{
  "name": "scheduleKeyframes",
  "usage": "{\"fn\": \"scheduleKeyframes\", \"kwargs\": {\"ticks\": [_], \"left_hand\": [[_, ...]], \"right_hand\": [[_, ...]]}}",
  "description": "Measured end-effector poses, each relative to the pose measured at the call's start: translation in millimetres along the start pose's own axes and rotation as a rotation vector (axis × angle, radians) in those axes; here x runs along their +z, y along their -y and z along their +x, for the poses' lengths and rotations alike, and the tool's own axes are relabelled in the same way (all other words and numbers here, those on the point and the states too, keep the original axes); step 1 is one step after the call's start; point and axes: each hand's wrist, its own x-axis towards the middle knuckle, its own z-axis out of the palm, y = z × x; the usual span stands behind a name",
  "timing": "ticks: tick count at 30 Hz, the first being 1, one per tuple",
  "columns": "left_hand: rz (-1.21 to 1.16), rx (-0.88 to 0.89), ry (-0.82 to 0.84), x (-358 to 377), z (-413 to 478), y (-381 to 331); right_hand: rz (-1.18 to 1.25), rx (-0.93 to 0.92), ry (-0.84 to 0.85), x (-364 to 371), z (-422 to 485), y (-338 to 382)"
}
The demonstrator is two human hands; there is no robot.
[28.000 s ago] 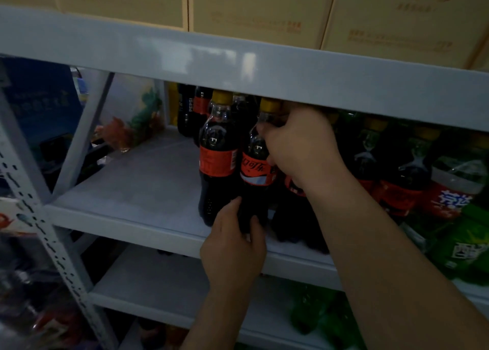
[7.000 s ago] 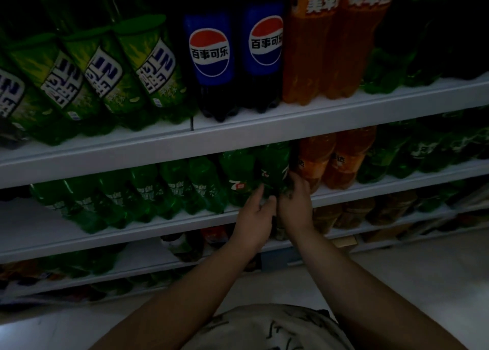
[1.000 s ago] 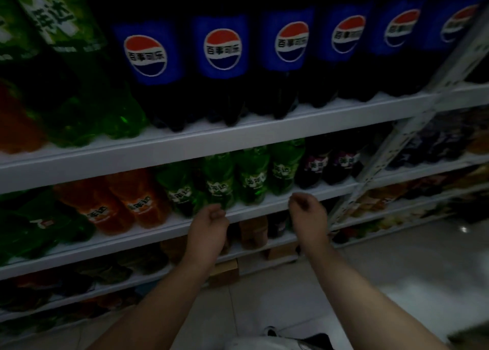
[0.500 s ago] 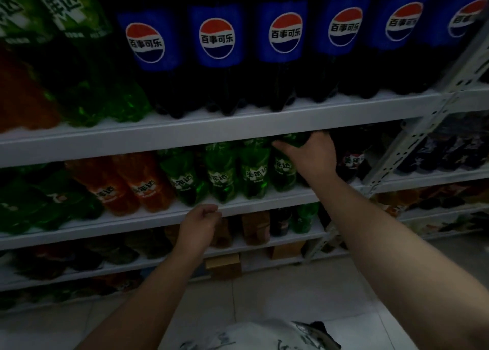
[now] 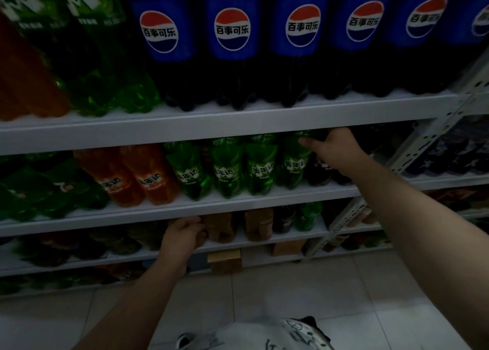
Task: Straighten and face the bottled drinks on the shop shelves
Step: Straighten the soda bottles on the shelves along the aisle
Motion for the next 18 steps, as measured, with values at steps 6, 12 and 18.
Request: {"fn": "scheduleKeyframes", "kwargs": {"ticks": [6,12,18], "left_hand": [[0.051,-0.025,0.033,17,8,5],[0.256,-0.001,0.069,55,17,17],[0.53,0.046,0.115,96,29,36]], "right_hand": [[0.061,-0.039,0.055,6,0,-9],[-0.171,-0.312,-0.184,7,-22,-24],[-0.205,-0.245,-0.324,14,-89,-108]]}}
